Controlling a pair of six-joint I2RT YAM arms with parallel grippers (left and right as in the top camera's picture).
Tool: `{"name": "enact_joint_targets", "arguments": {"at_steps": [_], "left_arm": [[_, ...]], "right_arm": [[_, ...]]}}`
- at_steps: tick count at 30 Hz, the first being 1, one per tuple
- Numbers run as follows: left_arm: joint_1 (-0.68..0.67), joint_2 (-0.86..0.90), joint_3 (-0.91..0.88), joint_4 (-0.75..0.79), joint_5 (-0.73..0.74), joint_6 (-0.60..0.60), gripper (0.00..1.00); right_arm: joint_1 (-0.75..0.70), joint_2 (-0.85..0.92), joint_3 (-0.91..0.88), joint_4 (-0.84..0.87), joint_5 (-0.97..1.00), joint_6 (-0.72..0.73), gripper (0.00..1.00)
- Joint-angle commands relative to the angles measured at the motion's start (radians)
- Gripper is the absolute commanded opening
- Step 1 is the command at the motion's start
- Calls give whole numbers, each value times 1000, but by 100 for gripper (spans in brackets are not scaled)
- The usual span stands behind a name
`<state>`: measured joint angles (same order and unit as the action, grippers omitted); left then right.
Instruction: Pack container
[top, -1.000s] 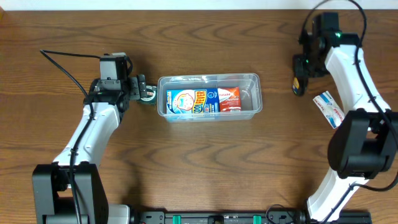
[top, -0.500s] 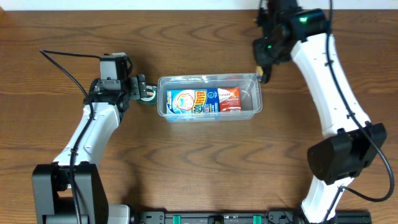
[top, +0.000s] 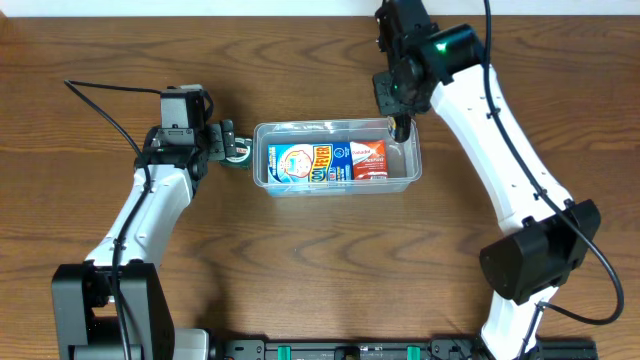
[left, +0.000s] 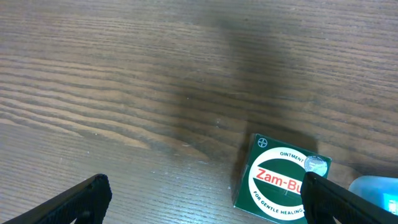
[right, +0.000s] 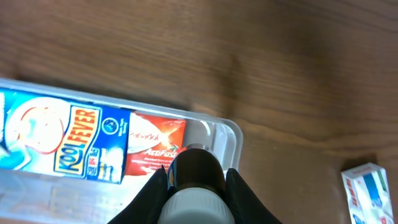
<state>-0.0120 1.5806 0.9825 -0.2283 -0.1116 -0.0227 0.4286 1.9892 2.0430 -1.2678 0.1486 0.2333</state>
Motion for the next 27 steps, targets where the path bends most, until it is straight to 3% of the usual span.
{"name": "enact_joint_targets", "arguments": {"at_steps": [1, 27], "left_arm": [[3, 5, 16, -3, -4, -1, 98], [3, 5, 16, -3, -4, -1, 98]], "right_arm": [[16, -24, 2, 3, 87, 89, 22], [17, -24, -423, 366, 80, 133, 22]]}}
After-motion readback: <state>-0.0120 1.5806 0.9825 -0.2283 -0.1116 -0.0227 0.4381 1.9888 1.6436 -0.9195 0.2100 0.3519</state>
